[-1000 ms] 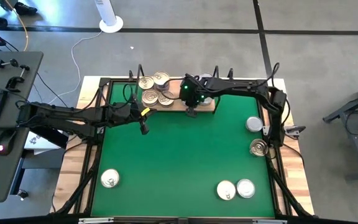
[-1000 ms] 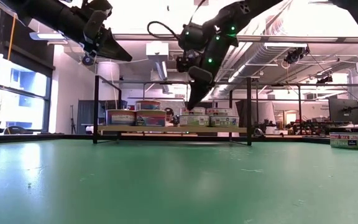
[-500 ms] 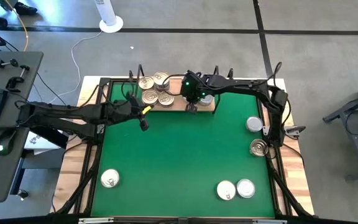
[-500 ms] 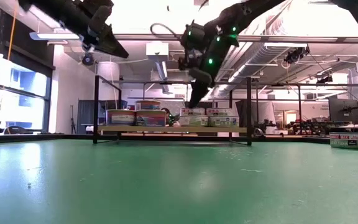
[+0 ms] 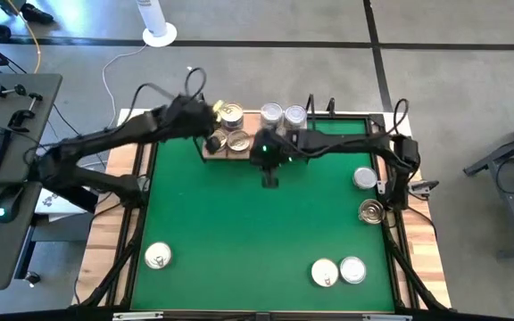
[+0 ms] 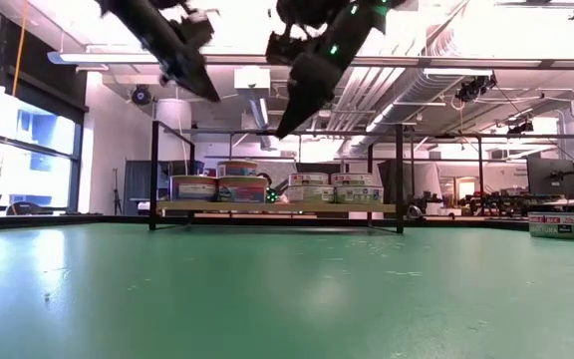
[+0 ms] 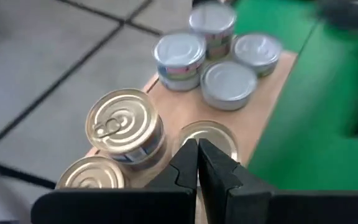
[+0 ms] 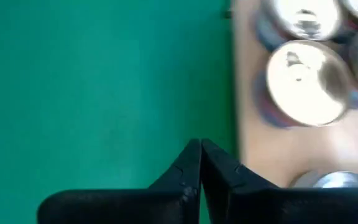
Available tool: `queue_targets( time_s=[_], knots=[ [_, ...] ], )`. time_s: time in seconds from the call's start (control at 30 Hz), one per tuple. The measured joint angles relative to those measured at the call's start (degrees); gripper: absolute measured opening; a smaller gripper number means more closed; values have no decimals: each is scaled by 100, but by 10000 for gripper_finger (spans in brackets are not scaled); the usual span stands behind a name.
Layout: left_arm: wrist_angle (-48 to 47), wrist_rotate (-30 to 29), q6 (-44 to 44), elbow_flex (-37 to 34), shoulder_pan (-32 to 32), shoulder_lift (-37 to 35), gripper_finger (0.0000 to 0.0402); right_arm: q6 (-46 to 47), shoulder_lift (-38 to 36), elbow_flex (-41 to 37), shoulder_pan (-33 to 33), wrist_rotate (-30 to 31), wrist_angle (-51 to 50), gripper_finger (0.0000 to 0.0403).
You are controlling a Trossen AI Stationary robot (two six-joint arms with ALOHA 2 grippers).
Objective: Stack canned seafood by type on shelf
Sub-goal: Adjust the tuna cans on the shelf
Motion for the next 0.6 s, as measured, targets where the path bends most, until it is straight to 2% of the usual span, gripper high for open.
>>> queue_targets(
  time_s=[0.13,0.23,0.4,0.6],
  knots=[
    [10,422,288,548,496,990,0,204,-505,-236,487,445,-459,0],
    [0,496,347,951,696,1579,0,528,-1274,-1135,701,801,-251,0],
    [-46,535,351,1508,889,2331,0,1274,-2674,-2633,1069,1034,326,0],
    [-195,526,209,1860,1099,3135,0,1764,-3689,-3648,1616,1435,1091,0]
  ],
)
